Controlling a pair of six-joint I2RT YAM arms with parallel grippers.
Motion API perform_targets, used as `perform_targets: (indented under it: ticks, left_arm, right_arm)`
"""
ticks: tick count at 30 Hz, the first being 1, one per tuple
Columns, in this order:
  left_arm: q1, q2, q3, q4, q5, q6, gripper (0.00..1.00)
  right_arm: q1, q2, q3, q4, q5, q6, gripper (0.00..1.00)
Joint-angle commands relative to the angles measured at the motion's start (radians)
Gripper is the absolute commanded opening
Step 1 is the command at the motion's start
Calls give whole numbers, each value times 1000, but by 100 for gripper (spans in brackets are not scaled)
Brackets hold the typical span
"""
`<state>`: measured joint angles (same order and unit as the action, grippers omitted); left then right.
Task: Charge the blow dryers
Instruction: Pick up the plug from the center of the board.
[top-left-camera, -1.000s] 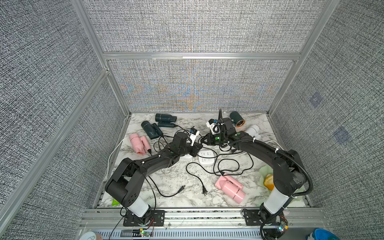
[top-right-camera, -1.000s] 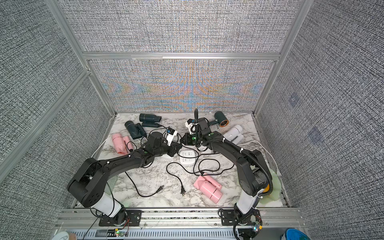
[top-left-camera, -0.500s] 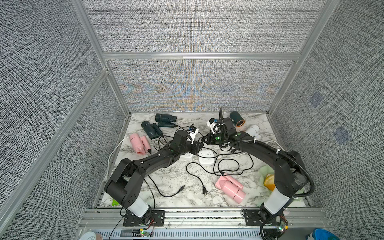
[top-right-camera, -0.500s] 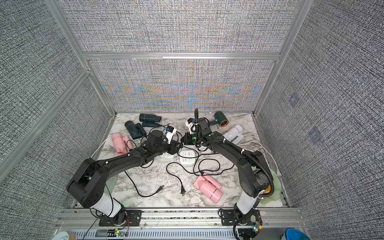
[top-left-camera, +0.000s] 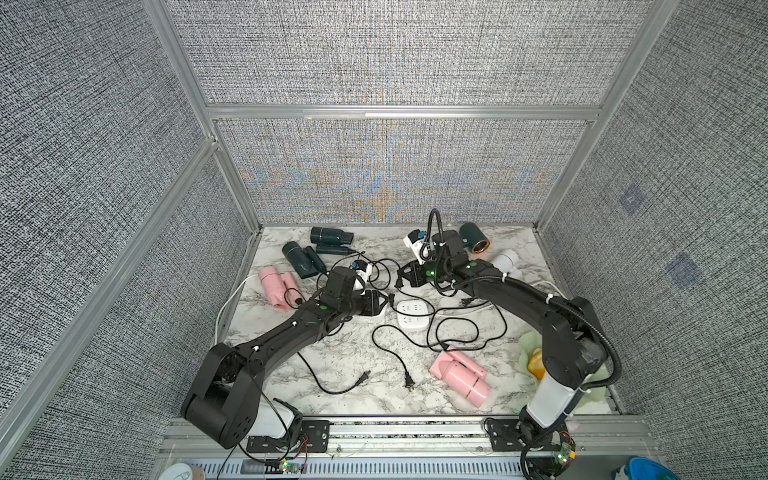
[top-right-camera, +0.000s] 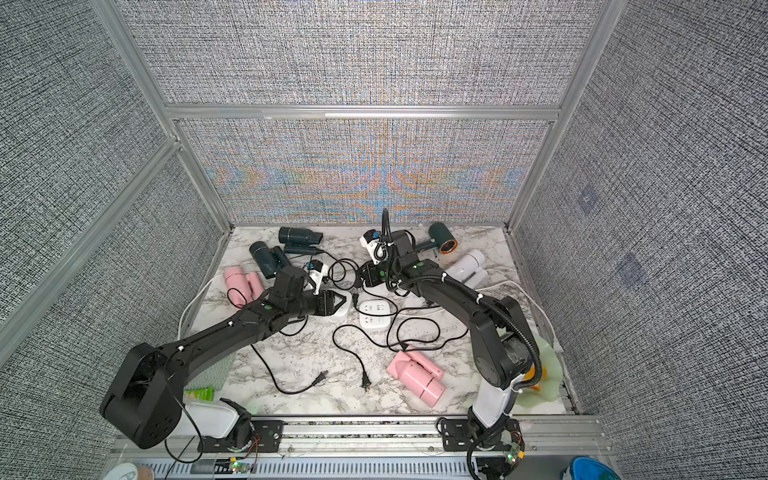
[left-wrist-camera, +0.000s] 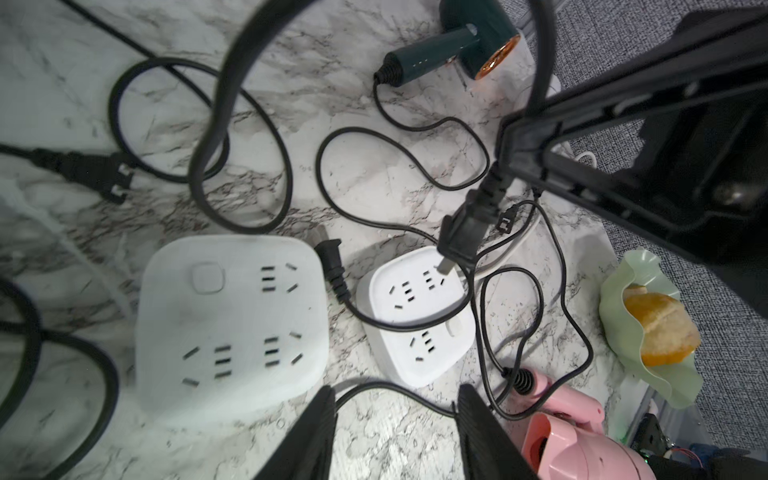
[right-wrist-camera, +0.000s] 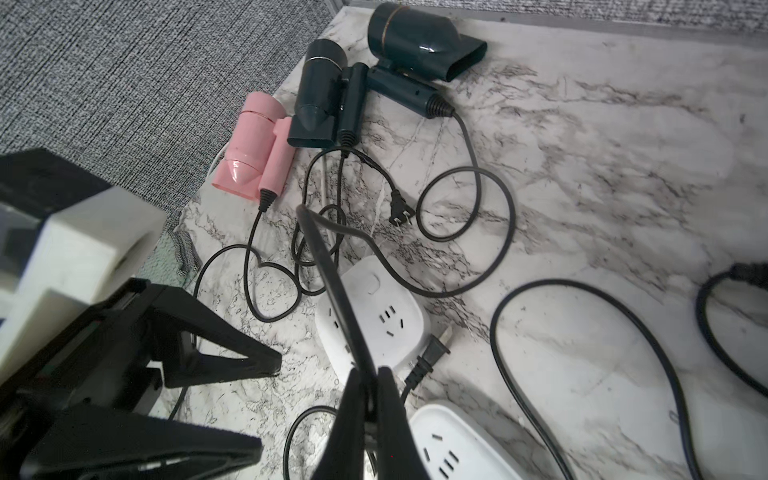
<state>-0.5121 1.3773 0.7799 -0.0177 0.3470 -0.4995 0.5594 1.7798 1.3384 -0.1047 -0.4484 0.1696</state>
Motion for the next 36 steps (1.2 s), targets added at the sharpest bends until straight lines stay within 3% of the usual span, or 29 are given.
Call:
perform_targets:
  ticks: [1,4,10,16,25,36]
  left_arm:
    - [43,-35,-26,-46,18,-58,48]
    - [105,-65,-58,-24,96,-74,45]
    - [110,-117,-77,37,166,15,44]
    - [116,-90,-70,114,222,14,44]
    - [177,-119,-55,219,369,-60,57]
    - [201,-28,-49,447,459,-304,69]
  right_arm:
    - [16,27,23,64,-61,-83,2]
    - [34,67,66,61,-78,-104,1]
    - [52,76,91,80,-99,-74,1]
    - [59,36,73,61,-134,-71,1]
    - [60,-4,26,14,-89,-98,2]
    - [90,-26,1,25,-63,-95,2]
